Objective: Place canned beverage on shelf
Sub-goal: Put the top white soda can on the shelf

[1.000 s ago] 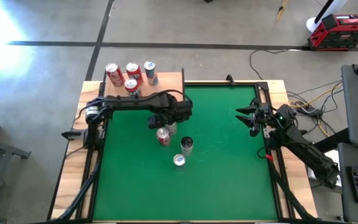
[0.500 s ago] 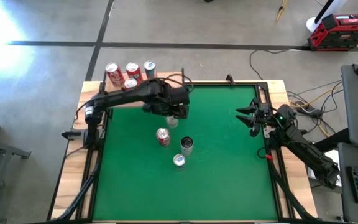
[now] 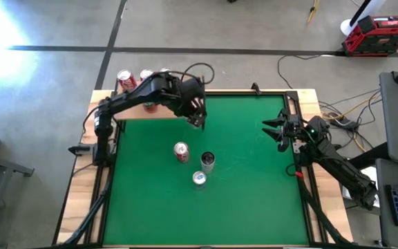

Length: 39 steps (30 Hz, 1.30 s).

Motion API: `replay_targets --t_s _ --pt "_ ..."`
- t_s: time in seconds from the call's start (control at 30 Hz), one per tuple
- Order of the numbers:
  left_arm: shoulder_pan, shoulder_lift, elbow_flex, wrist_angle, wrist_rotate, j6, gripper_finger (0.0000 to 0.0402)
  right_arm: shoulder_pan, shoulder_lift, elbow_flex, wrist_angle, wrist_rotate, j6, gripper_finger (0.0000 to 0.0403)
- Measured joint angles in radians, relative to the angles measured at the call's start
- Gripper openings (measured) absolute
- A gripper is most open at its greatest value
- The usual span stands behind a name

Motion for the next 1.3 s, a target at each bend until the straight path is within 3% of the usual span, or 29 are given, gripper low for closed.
replay_targets --t_s 0.27,1.3 --pt "0.085 0.0 0.0 0.004 0.076 0.165 0.0248 0.0 0.001 0.0 0.0 0.0 0.0 0.0162" --pt "0.234 -0.001 0.009 0.004 0.05 0.36 0.0249 0.0 0.001 0.0 0.0 0.0 0.0 0.0162"
